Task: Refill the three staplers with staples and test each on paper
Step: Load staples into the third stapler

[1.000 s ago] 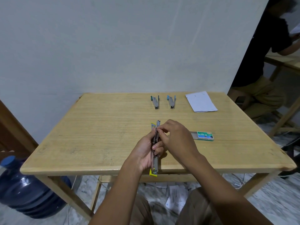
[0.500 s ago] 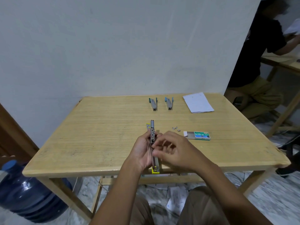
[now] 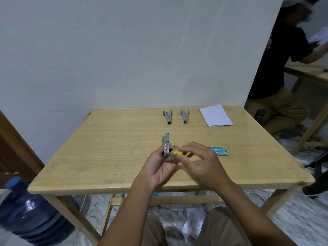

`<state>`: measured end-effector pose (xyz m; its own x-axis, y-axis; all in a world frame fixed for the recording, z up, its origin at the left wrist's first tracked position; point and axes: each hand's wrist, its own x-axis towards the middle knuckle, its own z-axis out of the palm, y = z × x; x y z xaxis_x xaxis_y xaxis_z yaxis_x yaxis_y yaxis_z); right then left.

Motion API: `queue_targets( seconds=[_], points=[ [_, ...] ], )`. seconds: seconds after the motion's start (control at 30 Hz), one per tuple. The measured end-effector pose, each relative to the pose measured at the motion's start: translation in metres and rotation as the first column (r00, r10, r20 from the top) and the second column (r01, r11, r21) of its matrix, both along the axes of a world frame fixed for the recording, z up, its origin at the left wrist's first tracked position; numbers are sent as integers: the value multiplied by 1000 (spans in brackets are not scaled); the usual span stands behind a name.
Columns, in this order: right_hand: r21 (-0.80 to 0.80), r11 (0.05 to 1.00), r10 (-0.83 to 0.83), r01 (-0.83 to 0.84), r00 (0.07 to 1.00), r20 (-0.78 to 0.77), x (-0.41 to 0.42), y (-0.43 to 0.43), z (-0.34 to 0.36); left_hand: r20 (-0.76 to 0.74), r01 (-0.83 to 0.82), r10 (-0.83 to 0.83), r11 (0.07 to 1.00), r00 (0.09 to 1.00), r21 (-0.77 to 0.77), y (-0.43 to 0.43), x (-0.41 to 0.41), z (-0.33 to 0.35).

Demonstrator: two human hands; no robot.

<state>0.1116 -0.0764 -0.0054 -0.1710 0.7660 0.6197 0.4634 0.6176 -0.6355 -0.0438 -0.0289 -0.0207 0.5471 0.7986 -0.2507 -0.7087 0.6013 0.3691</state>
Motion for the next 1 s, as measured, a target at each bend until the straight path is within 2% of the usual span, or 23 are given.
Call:
queue_targets(
  seconds=[0.07,0.13,0.2,0.27,0.33,0.4,0.47,0.77,0.9,1.0],
  points=[
    [-86,993,-89,75,981,-170,-3,8,4,-88,59,-51,995,995,86,-4,1,3],
    [-225,967,-188,116,925,-330,-7,16,6,-175,79,-54,987,983,140,-5,2,3],
    [-373,922,-266,107,874,-407,-8,24,4,-212,86,-47,980,976,180,-6,3,4],
    [-520,854,-271,-14,841,-468,-7,31,0,-221,98,-52,974,974,203,-6,2,3],
    [-611,758,-220,-228,792,-569,-7,34,-1,-227,122,-72,969,971,215,-4,2,0],
    [-609,673,-172,-420,712,-681,-11,34,1,-233,153,-101,964,967,218,-3,1,-3],
    [-581,641,-161,-502,652,-741,-13,33,4,-225,174,-123,959,967,223,-3,0,-5],
    [-557,637,-181,-533,600,-780,-18,33,11,-152,211,-174,938,973,277,-2,-1,-6],
    [-576,631,-257,-520,561,-787,-22,32,15,-137,223,-191,932,972,284,1,-1,-9],
    [-601,625,-290,-499,566,-772,-24,34,13,-112,243,-219,922,969,302,2,-1,-11]
  ],
)
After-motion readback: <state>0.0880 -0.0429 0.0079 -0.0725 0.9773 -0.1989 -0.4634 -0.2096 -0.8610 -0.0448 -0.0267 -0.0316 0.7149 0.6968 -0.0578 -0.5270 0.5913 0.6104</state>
